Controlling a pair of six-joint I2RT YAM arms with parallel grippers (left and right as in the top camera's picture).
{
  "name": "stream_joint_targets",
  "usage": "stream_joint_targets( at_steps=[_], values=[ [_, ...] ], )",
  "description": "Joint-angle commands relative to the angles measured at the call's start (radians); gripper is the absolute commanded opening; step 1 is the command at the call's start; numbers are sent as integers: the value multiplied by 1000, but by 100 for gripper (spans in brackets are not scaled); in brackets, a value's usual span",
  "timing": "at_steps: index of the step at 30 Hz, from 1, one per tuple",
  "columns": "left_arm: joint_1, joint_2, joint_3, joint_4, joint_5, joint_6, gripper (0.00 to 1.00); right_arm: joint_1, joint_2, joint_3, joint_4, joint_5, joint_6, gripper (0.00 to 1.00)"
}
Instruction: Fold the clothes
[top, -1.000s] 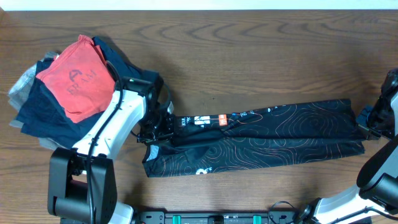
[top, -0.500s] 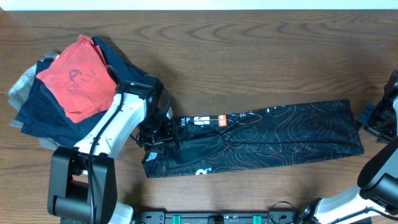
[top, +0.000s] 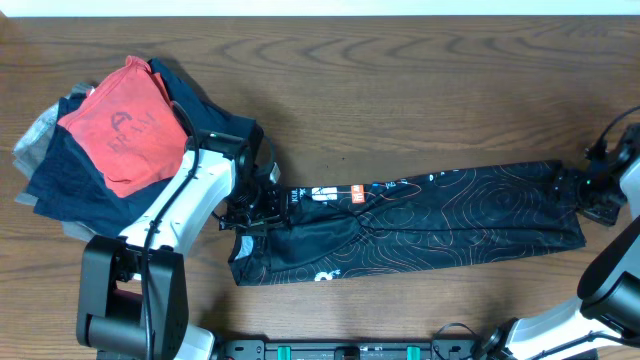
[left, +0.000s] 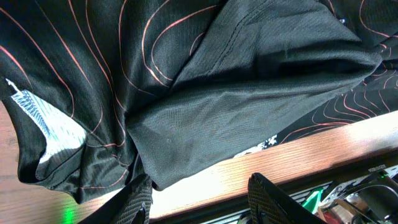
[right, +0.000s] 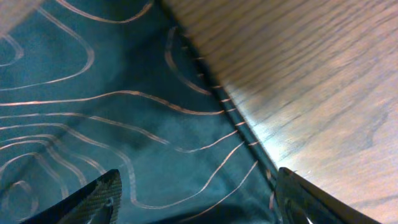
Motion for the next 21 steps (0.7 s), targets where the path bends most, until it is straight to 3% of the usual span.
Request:
stream_joint_targets(
  at_steps=[1,9,13,16,21],
  values=[
    [-1,-18,-3,-3,-13,2,51,-13,7,-34,42,-16,-63,79],
    [-1,-18,-3,-3,-12,2,52,-13,7,-130,143,-92,-132,78],
    [-1,-18,-3,-2,-12,2,52,-13,7,-158,148,-91,-132,71],
    [-1,-18,-3,-3,-12,2,51,-13,7,-161,147,-90,-131,56],
    [-1,-18,-3,-3,-12,2,52,-13,7,-161,150,-90,-130,11]
  ],
)
